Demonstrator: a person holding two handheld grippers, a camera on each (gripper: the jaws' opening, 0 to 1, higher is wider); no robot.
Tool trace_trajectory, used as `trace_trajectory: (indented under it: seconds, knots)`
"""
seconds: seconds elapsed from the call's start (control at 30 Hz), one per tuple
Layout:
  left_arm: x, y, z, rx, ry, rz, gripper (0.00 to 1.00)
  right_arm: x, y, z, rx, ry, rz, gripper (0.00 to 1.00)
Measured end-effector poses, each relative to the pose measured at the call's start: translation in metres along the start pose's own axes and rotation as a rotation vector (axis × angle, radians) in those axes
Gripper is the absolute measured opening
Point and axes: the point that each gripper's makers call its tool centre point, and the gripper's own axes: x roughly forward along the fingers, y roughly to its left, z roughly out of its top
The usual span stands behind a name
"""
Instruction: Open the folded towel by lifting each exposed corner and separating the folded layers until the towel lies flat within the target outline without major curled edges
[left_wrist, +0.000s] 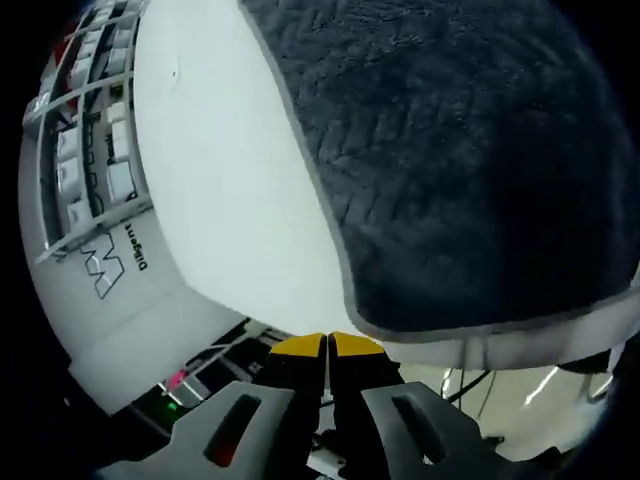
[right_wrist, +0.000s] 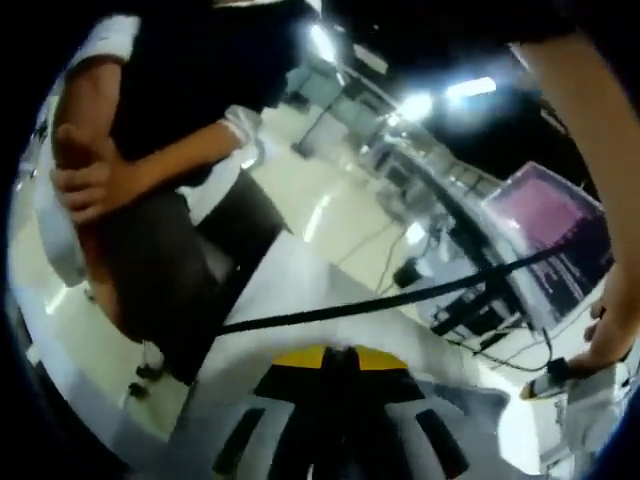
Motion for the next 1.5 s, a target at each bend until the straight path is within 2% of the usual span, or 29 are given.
trace_trajectory:
  seconds: [0.03,0.07,0.13,0.2,0.27,0.37,0.53,0.57,0.63,0.67,0.73,0.8,0.87,0.9,0.97,1.1,1.2,1.4,1.5]
  knots:
    - [0.0,0.0,0.001,-0.008,-0.001,-0.003,0.03,-0.002,-0.002,0.001,0.006,-0.006,0.005,0.27]
    - [0.0,0.0,0.003,-0.046,-0.017,-0.003,0.06,-0.004,-0.003,0.003,0.048,-0.014,0.008,0.34]
    - [-0.003,0.003,0.003,-0.126,-0.032,-0.002,0.11,-0.008,-0.009,-0.002,0.106,0.016,0.009,0.48]
    - [-0.006,0.008,0.002,-0.166,-0.038,0.005,0.14,-0.014,-0.017,-0.01,0.105,0.054,-0.005,0.55]
    - [-0.01,0.008,0.003,-0.237,-0.057,-0.01,0.24,-0.022,-0.02,-0.016,0.125,0.067,-0.005,0.6]
    - [-0.014,0.012,0.016,-0.337,-0.14,-0.031,0.36,-0.037,-0.023,-0.009,0.229,0.022,0.012,0.68]
    - [-0.02,0.014,0.027,-0.362,-0.177,-0.062,0.63,-0.067,-0.039,-0.007,0.24,-0.003,0.002,0.8]
    - [-0.021,0.013,0.03,-0.366,-0.183,-0.071,0.68,-0.075,-0.042,-0.008,0.24,-0.006,-0.004,0.85]
    - [-0.022,0.003,0.036,-0.383,-0.191,-0.13,0.76,-0.09,-0.053,-0.012,0.25,-0.009,-0.023,0.96]
    - [-0.019,0.006,0.034,-0.374,-0.192,-0.126,0.79,-0.1,-0.057,-0.013,0.251,-0.009,-0.029,0.99]
    - [-0.017,0.006,0.034,-0.35,-0.173,-0.116,0.83,-0.127,-0.065,-0.019,0.231,-0.012,-0.043,1.0]
    - [-0.016,0.007,0.034,-0.345,-0.173,-0.113,0.82,-0.162,-0.086,-0.036,0.232,0.008,-0.079,1.0]
    - [-0.015,0.007,0.034,-0.35,-0.176,-0.13,0.82,-0.193,-0.108,-0.047,0.282,0.018,-0.133,1.0]
    - [-0.016,0.006,0.035,-0.351,-0.174,-0.133,0.82,-0.218,-0.122,-0.052,0.319,0.003,-0.164,1.0]
    - [-0.017,0.005,0.037,-0.355,-0.169,-0.133,0.82,-0.249,-0.138,-0.057,0.32,-0.005,-0.209,1.0]
    - [-0.015,0.007,0.036,-0.351,-0.144,-0.133,0.79,-0.317,-0.177,-0.086,0.283,0.062,-0.355,1.0]
    - [-0.017,0.007,0.038,-0.341,-0.136,-0.139,0.78,-0.36,-0.188,-0.118,0.275,0.164,-0.391,1.0]
    - [-0.023,0.01,0.042,-0.342,-0.131,-0.164,0.79,-0.419,-0.193,-0.167,0.281,0.333,-0.395,1.0]
    - [-0.027,0.011,0.045,-0.341,-0.138,-0.176,0.79,-0.444,-0.204,-0.182,0.281,0.378,-0.406,1.0]
